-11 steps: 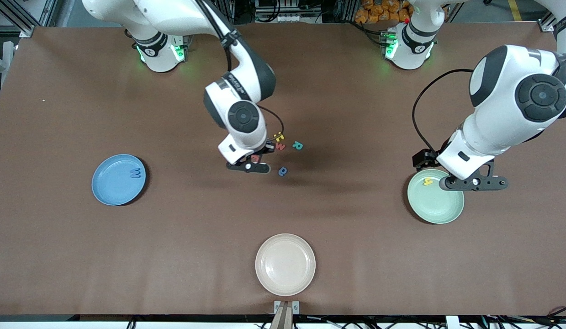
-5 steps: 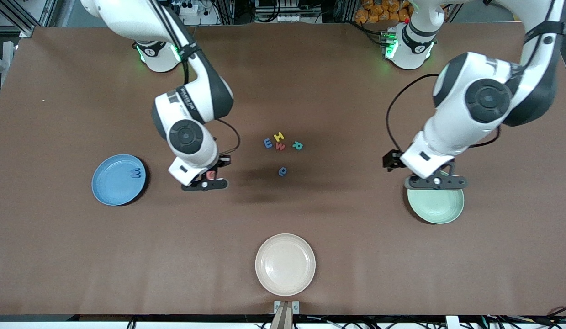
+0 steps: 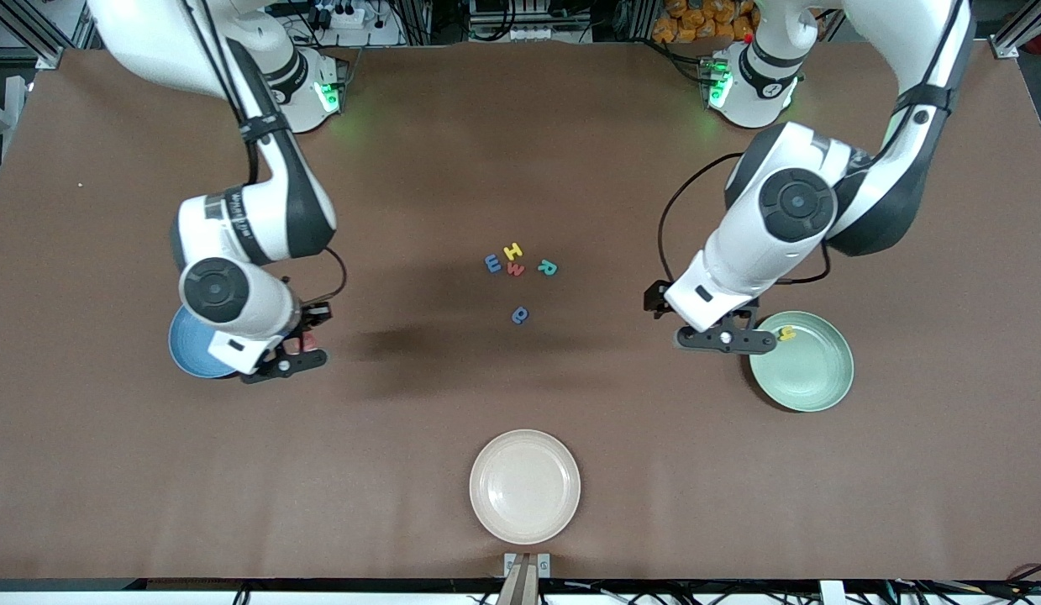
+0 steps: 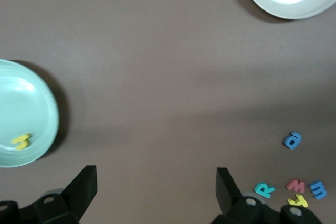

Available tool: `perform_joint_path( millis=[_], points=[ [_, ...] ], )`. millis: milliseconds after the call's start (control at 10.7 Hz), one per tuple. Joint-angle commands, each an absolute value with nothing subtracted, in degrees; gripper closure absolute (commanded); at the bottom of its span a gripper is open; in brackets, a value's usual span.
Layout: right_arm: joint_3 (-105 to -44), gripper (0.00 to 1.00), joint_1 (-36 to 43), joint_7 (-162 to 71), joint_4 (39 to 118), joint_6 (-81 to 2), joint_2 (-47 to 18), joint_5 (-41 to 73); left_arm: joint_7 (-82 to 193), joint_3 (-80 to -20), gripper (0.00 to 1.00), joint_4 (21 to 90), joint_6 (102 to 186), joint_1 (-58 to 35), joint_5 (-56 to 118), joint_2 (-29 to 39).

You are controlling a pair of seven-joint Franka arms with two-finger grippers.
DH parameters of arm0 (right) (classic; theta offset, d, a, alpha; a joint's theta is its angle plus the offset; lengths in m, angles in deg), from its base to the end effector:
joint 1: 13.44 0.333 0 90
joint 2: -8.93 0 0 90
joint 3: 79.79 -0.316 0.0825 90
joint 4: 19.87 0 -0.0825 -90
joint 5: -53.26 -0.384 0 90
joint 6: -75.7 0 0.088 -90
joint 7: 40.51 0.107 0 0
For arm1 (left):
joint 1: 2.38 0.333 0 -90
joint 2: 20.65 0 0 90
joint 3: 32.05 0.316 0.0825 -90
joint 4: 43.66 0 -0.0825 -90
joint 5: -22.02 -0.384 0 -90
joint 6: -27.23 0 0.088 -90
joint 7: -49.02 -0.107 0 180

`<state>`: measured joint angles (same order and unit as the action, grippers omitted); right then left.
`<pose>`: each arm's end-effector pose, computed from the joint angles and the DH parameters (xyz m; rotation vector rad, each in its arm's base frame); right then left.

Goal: Sort uppercase to blue plate, lowercase to green plate
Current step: 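Carry the Q to the blue plate while the left gripper returns, then release the Q into the blue plate while the left gripper nears blue a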

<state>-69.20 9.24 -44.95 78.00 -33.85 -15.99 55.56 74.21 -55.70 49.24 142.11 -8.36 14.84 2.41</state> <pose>0.6210 0.1405 0.3263 2.9574 0.4687 -0.3251 0.5968 -0.2943 0.4076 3.0916 -0.1527 -0.0083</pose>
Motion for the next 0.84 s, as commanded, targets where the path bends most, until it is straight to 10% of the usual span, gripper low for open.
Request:
perform_joint_path(
  millis=[0, 745],
  points=[
    [-69.8, 1.00, 4.9, -51.4, 84.7, -36.3, -11.7, 59.0, 76.7, -55.3, 0.00, 48.7, 144.9, -11.8, 14.9, 4.2],
    [-64.6, 1.00, -5.4, -71.2, 98.8, -54.7, -11.3, 59.1, 77.8, -55.0, 0.00, 41.6, 149.9, -23.4, 5.4, 15.8]
  ],
)
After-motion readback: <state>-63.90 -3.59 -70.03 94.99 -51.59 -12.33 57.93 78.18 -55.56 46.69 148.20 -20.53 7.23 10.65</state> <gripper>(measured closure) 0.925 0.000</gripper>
